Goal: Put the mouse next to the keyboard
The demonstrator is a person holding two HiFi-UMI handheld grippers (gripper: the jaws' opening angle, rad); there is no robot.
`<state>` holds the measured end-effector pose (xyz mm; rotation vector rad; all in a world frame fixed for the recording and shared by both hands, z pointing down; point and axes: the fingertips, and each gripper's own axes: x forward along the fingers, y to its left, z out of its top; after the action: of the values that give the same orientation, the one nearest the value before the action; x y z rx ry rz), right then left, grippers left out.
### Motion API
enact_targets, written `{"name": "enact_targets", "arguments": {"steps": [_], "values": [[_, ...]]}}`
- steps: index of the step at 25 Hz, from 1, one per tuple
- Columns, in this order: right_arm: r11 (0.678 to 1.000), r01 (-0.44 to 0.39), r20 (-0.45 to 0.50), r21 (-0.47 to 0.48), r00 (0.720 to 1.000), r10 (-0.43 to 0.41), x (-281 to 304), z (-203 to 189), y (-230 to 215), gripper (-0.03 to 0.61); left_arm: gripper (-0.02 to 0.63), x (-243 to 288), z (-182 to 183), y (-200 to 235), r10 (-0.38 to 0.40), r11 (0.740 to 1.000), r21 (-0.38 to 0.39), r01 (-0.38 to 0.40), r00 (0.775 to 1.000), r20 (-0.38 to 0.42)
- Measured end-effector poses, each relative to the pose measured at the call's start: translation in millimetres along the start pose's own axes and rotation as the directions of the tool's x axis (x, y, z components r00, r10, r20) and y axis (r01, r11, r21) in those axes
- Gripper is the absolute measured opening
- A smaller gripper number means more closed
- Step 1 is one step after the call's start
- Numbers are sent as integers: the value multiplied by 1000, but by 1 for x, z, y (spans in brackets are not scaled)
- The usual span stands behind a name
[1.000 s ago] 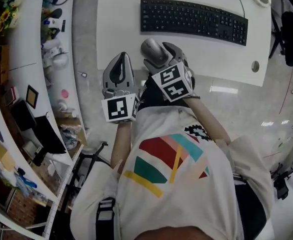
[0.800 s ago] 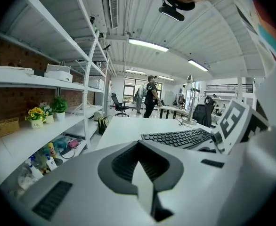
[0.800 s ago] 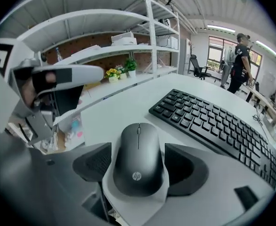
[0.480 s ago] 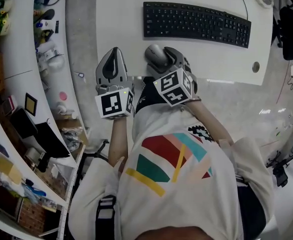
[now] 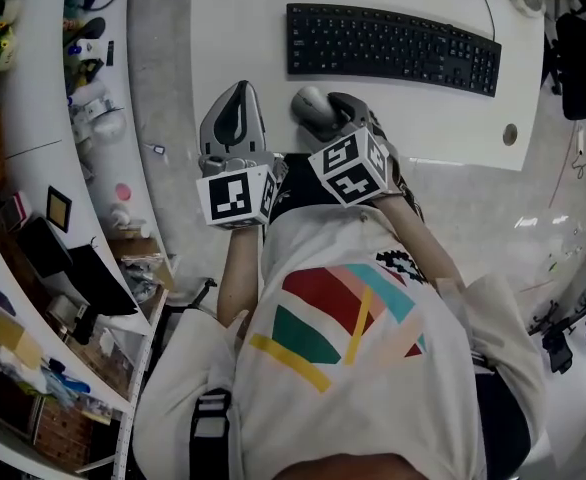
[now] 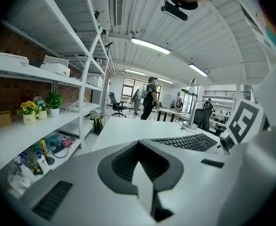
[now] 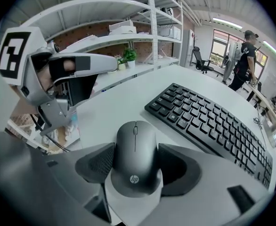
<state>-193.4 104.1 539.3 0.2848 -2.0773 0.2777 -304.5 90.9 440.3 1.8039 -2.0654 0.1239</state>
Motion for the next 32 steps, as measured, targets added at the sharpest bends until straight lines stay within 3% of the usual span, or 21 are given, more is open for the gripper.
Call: {"name": "enact_targets", "arguments": {"steps": [8,11,15,24,32], "values": [[994,-103,70,-29,992,104,-16,5,-1,304,43,-14,9,-12,106,994,-22,-105,994,28],[994,-98,99,-54,990,103,-29,10,-15,304,43,-8,13,-29,117,991,-64,-114,992,46],[996,-76,153,-43,985,82,-50,16,-36,304,43,2,24,-51,104,994,-43,-102,992,69],[988,13,238,154,970,-50,-102,-12,-134,304,43,55,38,-149,-55,998,19,54,996,70],[929,156,195,335,953,-230,-135,-81,-256,304,43,110,47,-230,-174,982,87,170,984,36]]}}
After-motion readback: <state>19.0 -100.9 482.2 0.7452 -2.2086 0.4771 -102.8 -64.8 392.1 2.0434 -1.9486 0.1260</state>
